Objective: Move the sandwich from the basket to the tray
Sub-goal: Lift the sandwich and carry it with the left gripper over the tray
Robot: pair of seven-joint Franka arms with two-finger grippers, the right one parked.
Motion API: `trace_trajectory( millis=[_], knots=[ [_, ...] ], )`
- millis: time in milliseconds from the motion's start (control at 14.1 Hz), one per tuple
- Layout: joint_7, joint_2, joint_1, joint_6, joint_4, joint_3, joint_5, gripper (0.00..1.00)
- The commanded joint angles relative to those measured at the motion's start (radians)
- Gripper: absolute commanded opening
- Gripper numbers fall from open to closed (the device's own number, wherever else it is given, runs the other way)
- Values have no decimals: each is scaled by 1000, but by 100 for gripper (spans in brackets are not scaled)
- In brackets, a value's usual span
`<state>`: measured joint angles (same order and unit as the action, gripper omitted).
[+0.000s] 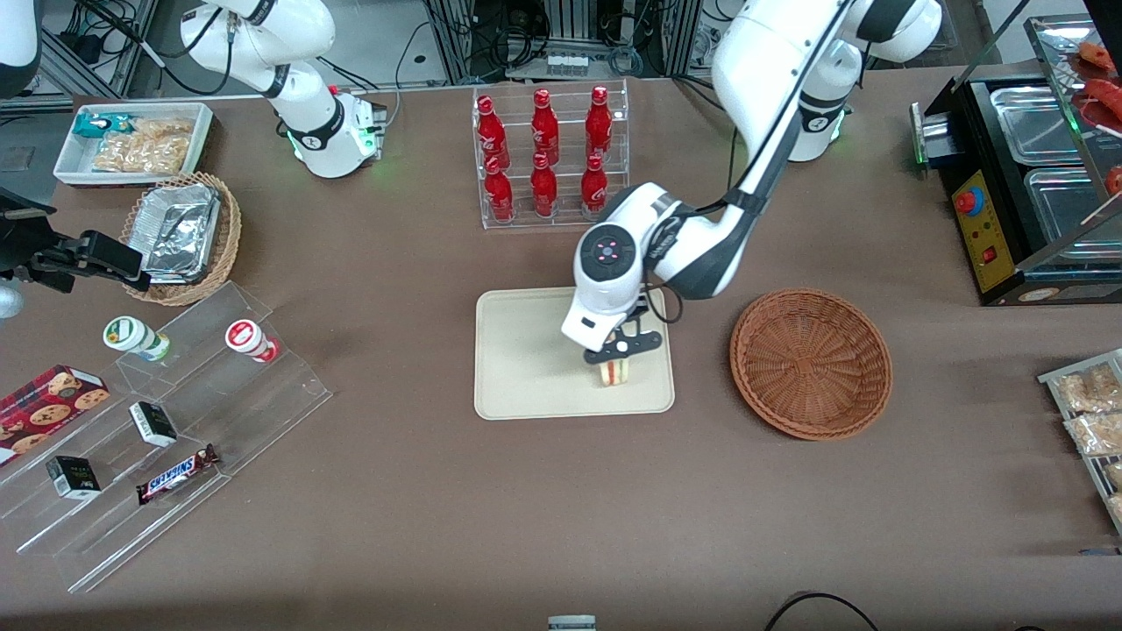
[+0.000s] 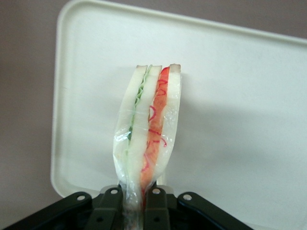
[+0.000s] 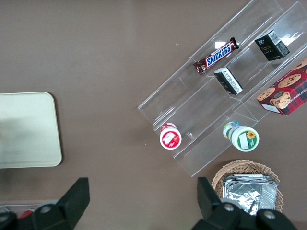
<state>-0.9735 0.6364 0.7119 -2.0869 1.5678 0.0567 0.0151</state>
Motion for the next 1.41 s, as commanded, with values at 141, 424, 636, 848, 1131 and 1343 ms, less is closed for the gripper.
trace_trajectory(
  millis=[141, 424, 636, 848, 1131, 1343],
  knots=[
    [-40, 84, 44, -14, -91, -12, 11, 8],
    [-30, 82, 41, -52, -89, -12, 11, 100],
    [-31, 43, 38, 13, -118, -15, 0, 100],
    [-25, -38, 29, 100, -112, -24, -3, 100],
    [-24, -145, -50, 281, -94, -46, 11, 100],
    [-21, -194, -118, 355, -57, -51, 10, 100]
  ],
)
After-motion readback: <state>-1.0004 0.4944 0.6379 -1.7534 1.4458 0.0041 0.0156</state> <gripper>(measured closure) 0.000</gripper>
